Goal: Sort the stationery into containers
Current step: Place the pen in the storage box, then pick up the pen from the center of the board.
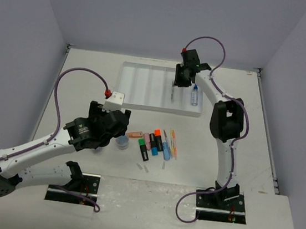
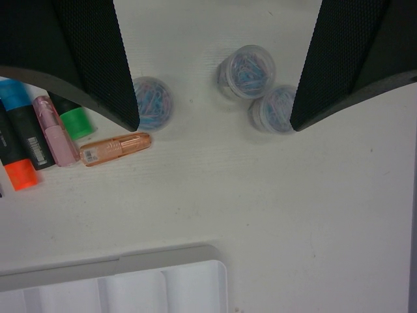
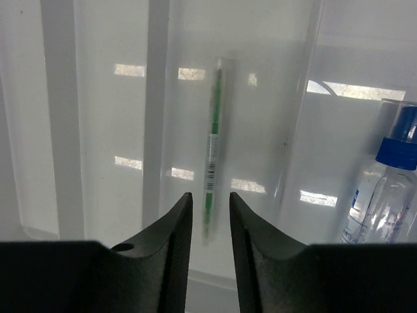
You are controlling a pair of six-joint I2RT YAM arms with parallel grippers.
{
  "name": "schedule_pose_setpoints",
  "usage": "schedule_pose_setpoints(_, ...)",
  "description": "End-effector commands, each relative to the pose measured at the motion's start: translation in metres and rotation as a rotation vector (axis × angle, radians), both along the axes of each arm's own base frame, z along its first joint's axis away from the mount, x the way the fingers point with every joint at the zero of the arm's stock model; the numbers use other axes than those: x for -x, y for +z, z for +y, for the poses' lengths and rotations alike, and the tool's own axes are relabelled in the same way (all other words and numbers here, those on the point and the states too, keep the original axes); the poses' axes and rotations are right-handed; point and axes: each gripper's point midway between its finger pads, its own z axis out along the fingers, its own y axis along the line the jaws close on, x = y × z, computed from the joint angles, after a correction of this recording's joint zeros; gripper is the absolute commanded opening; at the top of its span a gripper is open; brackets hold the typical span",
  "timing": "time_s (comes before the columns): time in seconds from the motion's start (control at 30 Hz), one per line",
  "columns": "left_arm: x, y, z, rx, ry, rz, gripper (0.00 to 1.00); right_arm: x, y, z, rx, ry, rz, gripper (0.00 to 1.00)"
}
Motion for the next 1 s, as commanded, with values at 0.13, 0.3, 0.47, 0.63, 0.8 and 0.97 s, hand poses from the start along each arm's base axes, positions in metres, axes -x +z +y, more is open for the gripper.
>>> schedule_pose_setpoints(0.13, -0.002, 0.01, -0.001, 0.046, -0.011, -0.049, 1.0, 0.002, 0.068, 0.017, -0.05, 0.054, -0.104, 0.5)
schedule_pose_setpoints(0.3, -0.002, 0.017, 0.006, 0.059, 0.025, -0.075, 1.0, 0.051, 0.128, 0.017, -0.074, 0.08, -0.22, 0.49)
schedule_pose_setpoints(0.47, -0.002, 0.029, 0.012, 0.1, 0.045, -0.119, 1.0, 0.122, 0.103, 0.0, -0.038, 0.065, -0.193, 0.44)
schedule_pose_setpoints(0.63, -0.001, 0.04, 0.018, 0.151, 0.067, -0.161, 1.0, 0.19, 0.065, 0.006, 0.06, 0.07, -0.112, 0.34)
schedule_pose_setpoints(0.8, 0.002, 0.042, 0.018, 0.181, 0.056, -0.168, 1.0, 0.229, 0.015, 0.002, 0.179, 0.085, 0.001, 0.3)
schedule_pose_setpoints(0.97, 0.002, 0.038, 0.015, 0.181, 0.04, -0.153, 1.0, 0.243, -0.01, -0.001, 0.192, 0.098, 0.048, 0.28)
